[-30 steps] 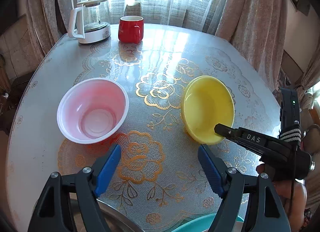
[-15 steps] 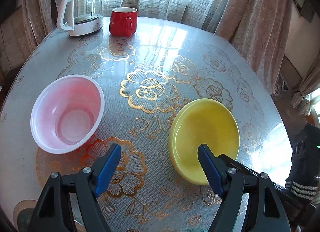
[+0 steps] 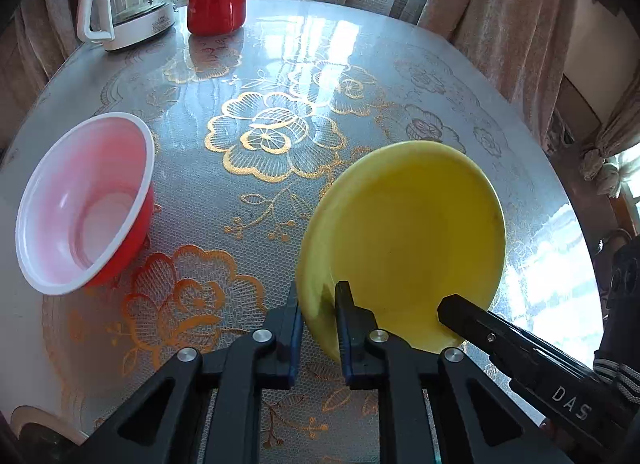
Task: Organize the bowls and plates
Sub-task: 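Move both grippers to the yellow bowl and close them on its rim, then carry the yellow bowl with both grippers and lower it into the steel bowl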
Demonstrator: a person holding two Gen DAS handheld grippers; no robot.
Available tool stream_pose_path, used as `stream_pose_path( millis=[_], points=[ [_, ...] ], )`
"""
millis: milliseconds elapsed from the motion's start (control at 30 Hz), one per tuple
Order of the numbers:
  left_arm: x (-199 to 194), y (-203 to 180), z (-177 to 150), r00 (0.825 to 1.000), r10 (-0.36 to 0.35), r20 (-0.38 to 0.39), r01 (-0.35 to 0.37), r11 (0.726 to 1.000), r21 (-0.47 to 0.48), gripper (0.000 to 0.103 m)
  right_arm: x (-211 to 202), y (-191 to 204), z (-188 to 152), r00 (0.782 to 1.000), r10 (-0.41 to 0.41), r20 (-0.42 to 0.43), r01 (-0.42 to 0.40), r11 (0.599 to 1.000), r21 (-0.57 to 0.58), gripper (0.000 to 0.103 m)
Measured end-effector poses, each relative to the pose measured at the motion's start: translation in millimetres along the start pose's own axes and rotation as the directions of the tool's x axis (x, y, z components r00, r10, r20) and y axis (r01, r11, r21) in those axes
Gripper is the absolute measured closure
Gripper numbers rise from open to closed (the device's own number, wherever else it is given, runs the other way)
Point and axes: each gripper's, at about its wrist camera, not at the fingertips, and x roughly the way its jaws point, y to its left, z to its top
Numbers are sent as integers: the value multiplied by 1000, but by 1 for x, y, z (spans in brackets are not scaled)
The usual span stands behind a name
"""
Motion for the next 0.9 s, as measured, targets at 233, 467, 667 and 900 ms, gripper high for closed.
stream_pose_path(
  millis=[233,467,667,900],
  points=[
    [-12,1,-18,1000,19,6,-19,999,29,88,-6,5,-16,1000,10,-5,-10,1000,8,90],
    [-21,-2,-37,999,32,20,-33,998,47,88,-13,6,-31,1000,10,-4,-10,1000,29,90],
    [-34,0,-50,999,24,36,-26,998,51,87,-24,8,-44,1000,24,10,-25,999,39,90],
    [-53,-1,-60,997,23,75,-27,998,61,87,-41,20,-59,999,23,49,-24,1000,9,90]
  ],
)
